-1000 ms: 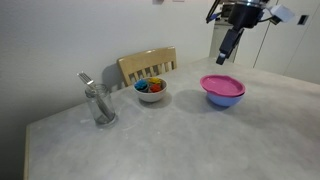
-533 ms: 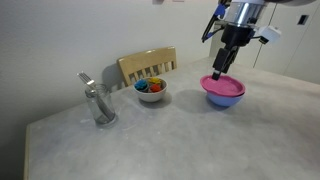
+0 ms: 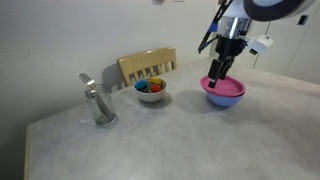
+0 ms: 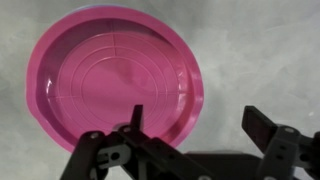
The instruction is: Remove the pink plate from the top of the blue bowl
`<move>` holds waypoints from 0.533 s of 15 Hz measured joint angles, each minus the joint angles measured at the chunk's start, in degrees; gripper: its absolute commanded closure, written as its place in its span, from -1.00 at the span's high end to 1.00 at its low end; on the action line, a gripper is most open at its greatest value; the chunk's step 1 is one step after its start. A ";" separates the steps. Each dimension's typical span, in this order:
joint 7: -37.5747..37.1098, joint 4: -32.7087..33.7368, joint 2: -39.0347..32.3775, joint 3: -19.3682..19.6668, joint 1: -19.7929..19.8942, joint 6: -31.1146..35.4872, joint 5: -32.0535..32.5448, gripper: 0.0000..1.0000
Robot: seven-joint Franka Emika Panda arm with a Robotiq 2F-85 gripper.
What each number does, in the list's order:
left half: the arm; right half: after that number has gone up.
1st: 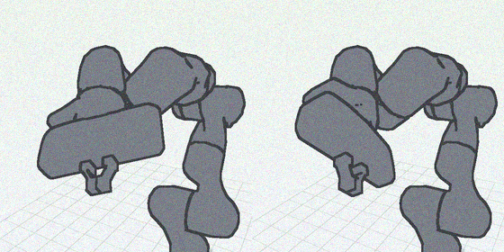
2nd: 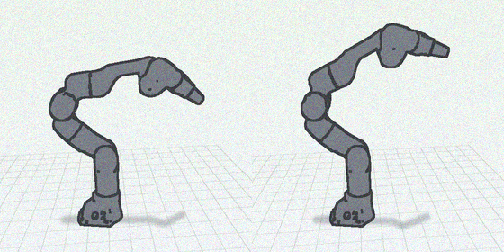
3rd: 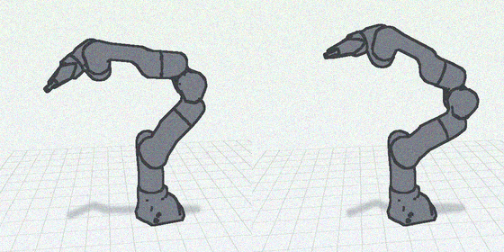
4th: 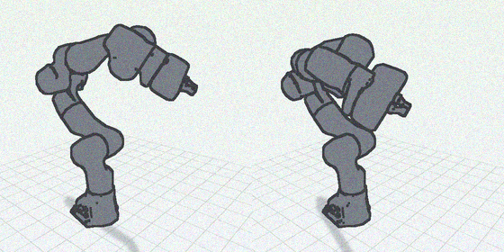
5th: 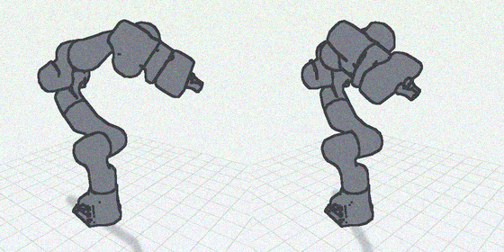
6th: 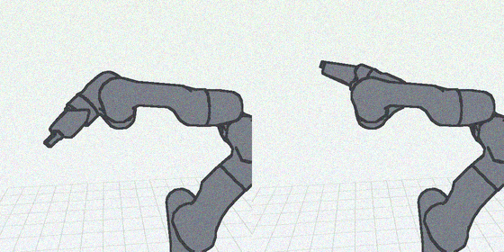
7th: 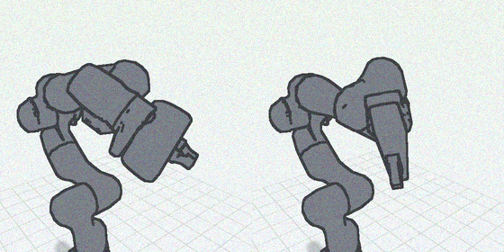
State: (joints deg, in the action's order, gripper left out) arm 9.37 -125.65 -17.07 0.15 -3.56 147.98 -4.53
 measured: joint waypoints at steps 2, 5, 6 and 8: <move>-0.05 0.90 -1.18 -0.43 0.00 -0.07 0.18 1.00; -0.06 1.87 -2.93 -0.80 0.00 -0.14 0.30 1.00; -0.07 2.04 -3.47 -0.80 0.00 -0.15 0.30 1.00; -0.11 2.41 -4.57 -0.79 0.09 -0.18 0.31 1.00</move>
State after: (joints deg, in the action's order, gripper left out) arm 9.26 -123.24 -21.64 -0.64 -3.47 147.79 -4.22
